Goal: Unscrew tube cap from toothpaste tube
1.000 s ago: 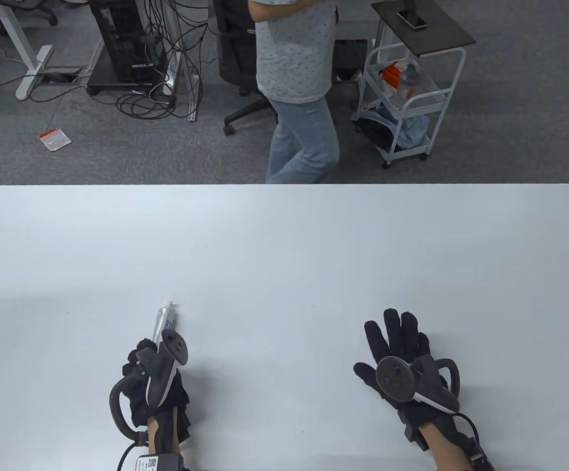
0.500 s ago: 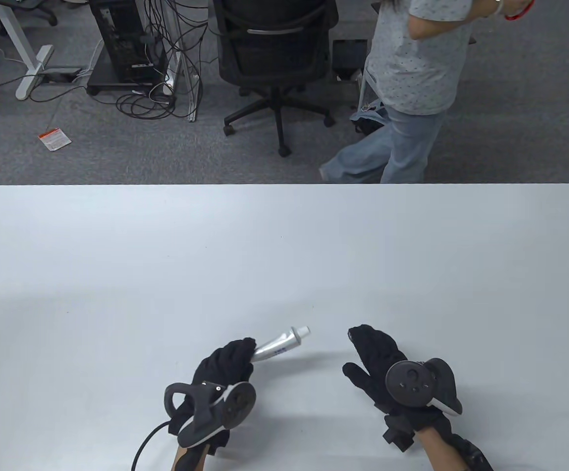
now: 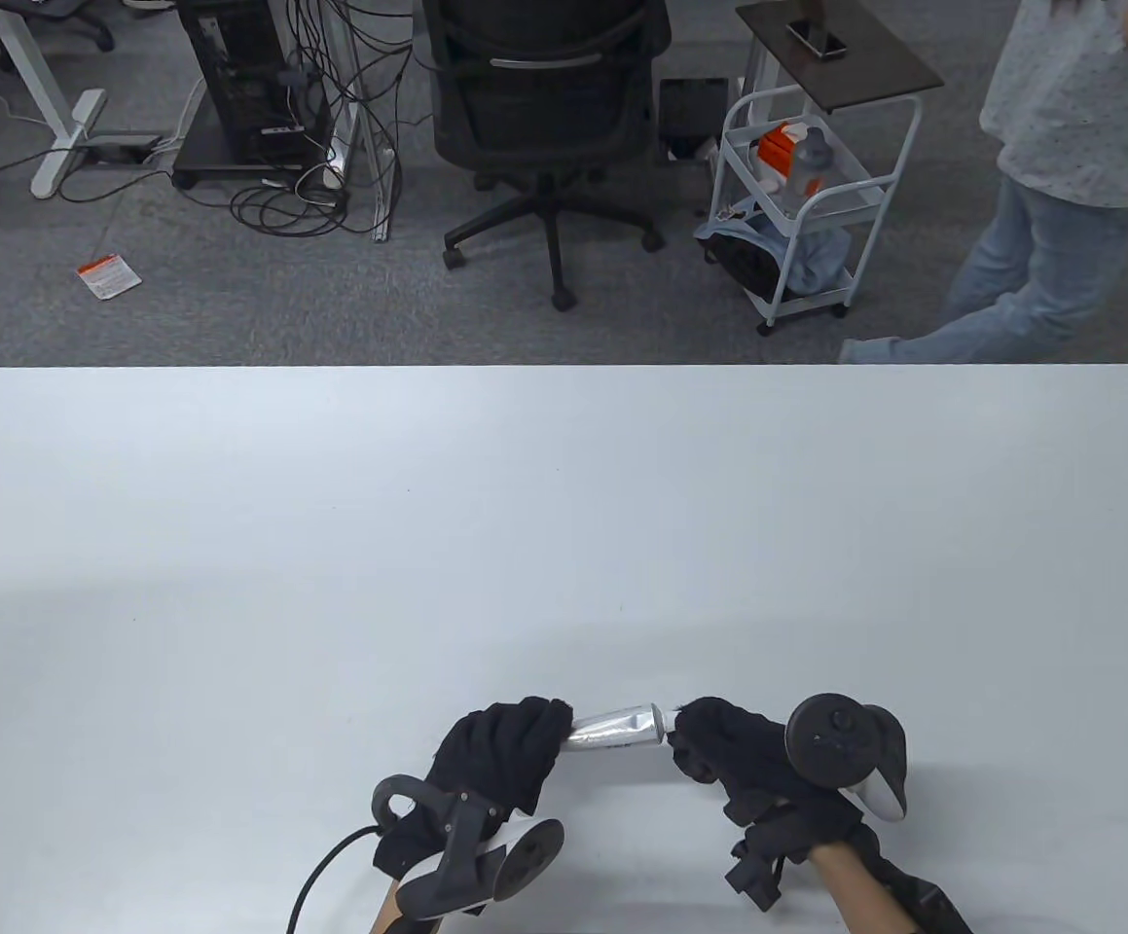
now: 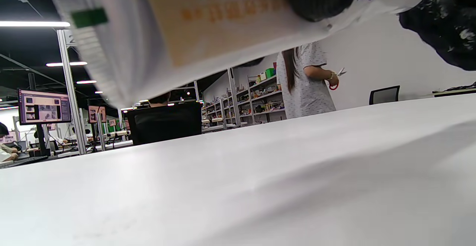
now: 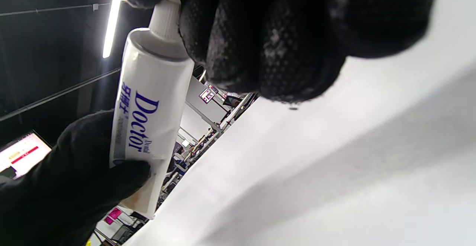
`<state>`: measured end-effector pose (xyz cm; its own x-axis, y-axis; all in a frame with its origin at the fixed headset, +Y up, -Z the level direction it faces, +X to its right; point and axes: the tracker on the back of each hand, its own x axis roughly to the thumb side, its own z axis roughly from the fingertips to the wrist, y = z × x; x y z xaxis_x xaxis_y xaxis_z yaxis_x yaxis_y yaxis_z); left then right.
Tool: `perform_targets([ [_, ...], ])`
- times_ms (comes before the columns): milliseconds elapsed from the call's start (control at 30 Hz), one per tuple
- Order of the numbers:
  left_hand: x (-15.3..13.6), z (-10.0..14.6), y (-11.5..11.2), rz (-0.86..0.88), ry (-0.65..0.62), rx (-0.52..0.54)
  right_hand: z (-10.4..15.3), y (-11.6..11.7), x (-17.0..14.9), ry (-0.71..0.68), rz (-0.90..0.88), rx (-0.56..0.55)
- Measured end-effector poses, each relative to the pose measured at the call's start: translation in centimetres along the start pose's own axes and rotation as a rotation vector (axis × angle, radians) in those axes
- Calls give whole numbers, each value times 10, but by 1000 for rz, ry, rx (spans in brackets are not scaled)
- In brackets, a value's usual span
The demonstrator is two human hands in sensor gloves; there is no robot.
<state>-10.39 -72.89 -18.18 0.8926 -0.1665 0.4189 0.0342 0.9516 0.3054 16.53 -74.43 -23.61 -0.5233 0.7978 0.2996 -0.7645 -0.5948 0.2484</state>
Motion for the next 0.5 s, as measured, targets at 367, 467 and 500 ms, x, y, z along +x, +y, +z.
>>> perform_targets([
  [367,2,1,1,3,-36,3,-1,-4,2,-19,14,40],
  [467,2,2,1,7,-44,0,-1,-5,4,-31,43,34],
  [500,2,1,1,8,-47,-5,-1,-5,5,-35,53,31],
])
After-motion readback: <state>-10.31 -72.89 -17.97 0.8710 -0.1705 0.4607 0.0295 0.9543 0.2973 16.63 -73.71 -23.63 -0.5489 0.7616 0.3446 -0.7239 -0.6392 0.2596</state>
